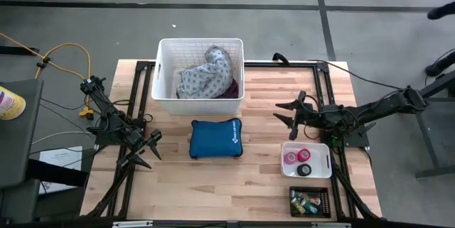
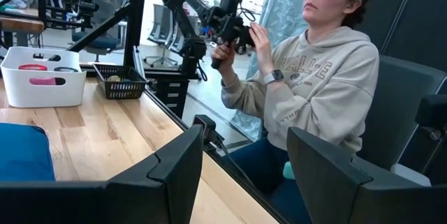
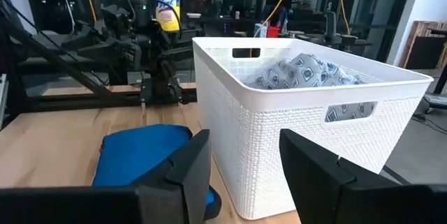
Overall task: Pick & Place Medicine items
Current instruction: Return to Home Position
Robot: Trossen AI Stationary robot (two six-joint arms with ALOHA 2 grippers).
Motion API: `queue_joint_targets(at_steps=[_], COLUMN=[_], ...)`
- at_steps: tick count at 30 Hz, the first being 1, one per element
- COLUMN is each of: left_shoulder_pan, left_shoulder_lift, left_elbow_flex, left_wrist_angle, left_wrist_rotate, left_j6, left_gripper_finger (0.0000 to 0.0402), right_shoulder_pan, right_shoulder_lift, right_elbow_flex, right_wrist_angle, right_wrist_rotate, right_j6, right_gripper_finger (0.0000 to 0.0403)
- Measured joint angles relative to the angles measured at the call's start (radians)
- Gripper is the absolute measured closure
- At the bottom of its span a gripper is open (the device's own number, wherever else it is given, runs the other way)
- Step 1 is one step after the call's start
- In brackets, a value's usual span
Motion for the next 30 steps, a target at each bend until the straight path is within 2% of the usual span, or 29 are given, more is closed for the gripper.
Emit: queue_joint_targets(at_steps=[13,30], left_shoulder_pan=[0.000,0.000], left_shoulder_lift=[0.000,0.000], left_elbow_flex=[0.000,0.000], left_wrist_angle=[0.000,0.000], left_wrist_rotate=[0.000,0.000], left_j6=[0.000,0.000], left_gripper_finger=[0.0199,0.0199], right_shoulder_pan=[0.000,0.000], right_shoulder_lift=[-0.192,-0.393], right_elbow_flex=[-0.145,-0.215], right_wrist_angle=[0.038,0.039], right_wrist_rotate=[0.000,-0.008], right_j6=[0.025,0.025], right_gripper_finger=[0.0245,0.0245])
